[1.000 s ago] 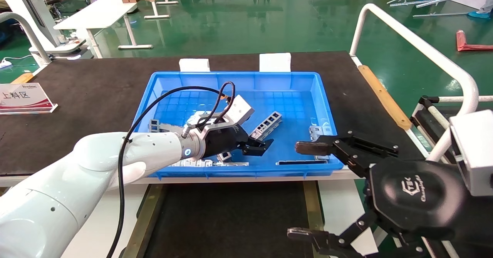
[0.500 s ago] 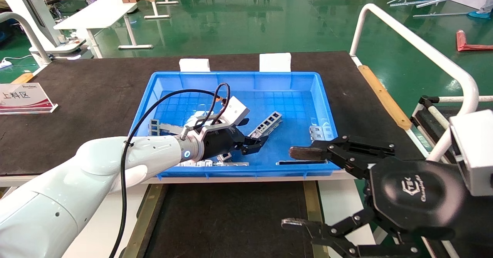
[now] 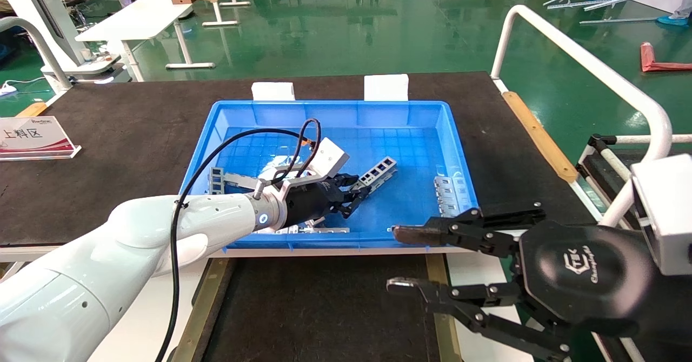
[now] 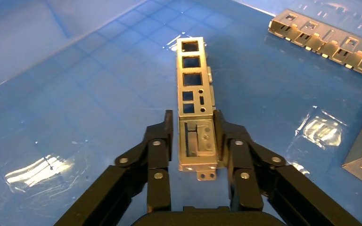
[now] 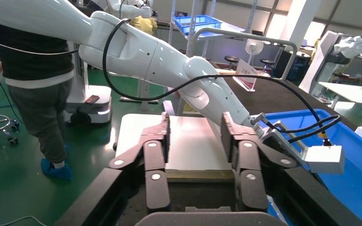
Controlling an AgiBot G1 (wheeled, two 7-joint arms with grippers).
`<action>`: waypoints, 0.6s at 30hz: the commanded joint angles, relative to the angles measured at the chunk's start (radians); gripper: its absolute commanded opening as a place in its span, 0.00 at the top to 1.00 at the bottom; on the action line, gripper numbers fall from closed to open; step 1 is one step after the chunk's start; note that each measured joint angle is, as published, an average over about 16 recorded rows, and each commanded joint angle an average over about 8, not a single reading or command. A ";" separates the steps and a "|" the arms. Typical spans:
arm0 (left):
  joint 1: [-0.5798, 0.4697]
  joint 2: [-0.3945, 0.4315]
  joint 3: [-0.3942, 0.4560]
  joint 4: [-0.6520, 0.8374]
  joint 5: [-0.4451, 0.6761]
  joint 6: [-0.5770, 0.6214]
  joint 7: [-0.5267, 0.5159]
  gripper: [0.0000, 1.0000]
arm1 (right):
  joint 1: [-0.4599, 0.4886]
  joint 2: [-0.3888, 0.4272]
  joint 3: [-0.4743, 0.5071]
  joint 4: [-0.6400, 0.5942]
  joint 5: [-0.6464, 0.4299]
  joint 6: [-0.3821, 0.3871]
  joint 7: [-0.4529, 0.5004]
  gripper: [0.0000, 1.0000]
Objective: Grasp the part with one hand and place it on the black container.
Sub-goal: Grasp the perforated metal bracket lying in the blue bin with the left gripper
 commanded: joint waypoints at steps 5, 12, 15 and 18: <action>-0.003 -0.001 0.025 0.003 -0.033 -0.007 0.007 1.00 | 0.000 0.000 0.000 0.000 0.000 0.000 0.000 1.00; -0.029 -0.003 0.023 0.004 -0.093 -0.003 0.037 1.00 | 0.000 0.000 0.000 0.000 0.000 0.000 0.000 1.00; -0.046 -0.006 0.014 0.009 -0.121 0.004 0.059 1.00 | 0.000 0.000 -0.001 0.000 0.000 0.000 0.000 1.00; -0.063 -0.012 0.005 0.009 -0.146 0.027 0.081 1.00 | 0.000 0.000 -0.001 0.000 0.000 0.000 0.000 1.00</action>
